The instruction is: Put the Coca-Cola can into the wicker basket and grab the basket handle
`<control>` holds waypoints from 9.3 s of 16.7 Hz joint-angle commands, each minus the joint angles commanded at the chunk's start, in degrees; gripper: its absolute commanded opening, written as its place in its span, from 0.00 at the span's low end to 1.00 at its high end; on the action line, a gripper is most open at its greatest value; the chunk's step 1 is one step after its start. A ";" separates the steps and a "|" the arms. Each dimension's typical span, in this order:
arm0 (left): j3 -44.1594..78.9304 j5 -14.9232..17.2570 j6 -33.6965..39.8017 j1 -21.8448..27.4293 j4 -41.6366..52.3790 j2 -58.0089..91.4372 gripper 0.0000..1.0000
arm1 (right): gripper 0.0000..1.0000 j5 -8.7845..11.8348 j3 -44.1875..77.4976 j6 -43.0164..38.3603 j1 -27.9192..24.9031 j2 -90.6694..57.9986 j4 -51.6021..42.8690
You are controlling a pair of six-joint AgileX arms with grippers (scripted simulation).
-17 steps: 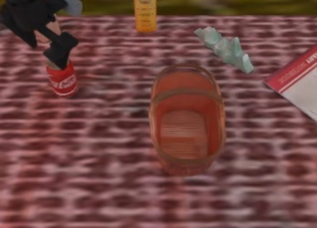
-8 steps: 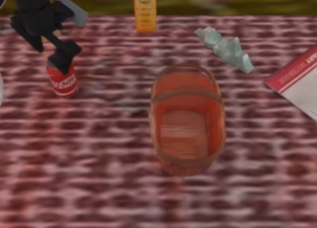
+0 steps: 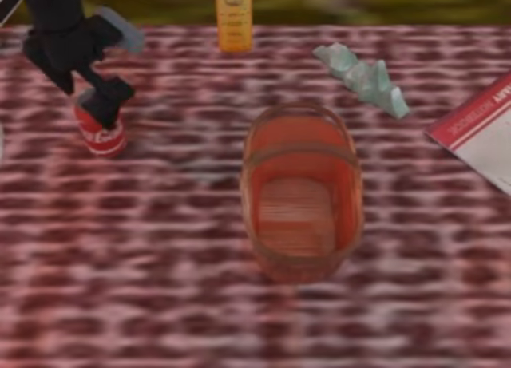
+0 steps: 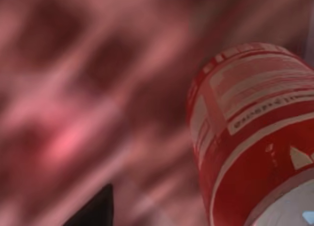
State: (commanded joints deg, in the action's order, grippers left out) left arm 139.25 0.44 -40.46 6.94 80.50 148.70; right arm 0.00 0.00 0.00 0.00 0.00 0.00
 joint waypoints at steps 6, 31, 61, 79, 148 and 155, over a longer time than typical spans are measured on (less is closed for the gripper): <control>-7.37 -0.01 -0.04 -0.05 -6.68 -0.67 1.00 | 1.00 0.00 0.00 0.00 0.00 0.00 0.00; -7.37 -0.04 -0.13 -0.06 -6.68 -0.66 0.00 | 1.00 0.00 0.00 0.00 0.00 0.00 0.00; -66.55 71.98 37.89 11.93 -123.40 -30.68 0.00 | 1.00 0.00 0.00 0.00 0.00 0.00 0.00; -70.65 72.12 38.16 10.47 -142.41 -16.00 0.00 | 1.00 0.00 0.00 0.00 0.00 0.00 0.00; -139.25 -0.44 40.46 -8.08 -80.50 -148.70 1.00 | 1.00 -5.66 139.62 -17.59 -32.06 -139.80 -73.48; -139.25 -0.44 40.46 -8.08 -80.50 -148.70 1.00 | 0.92 -5.66 137.65 -17.58 -32.05 -140.10 -71.20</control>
State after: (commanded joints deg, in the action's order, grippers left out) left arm 0.00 0.00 0.00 -1.15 0.00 0.00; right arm -5.66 137.65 -17.58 -32.05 -140.10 -71.20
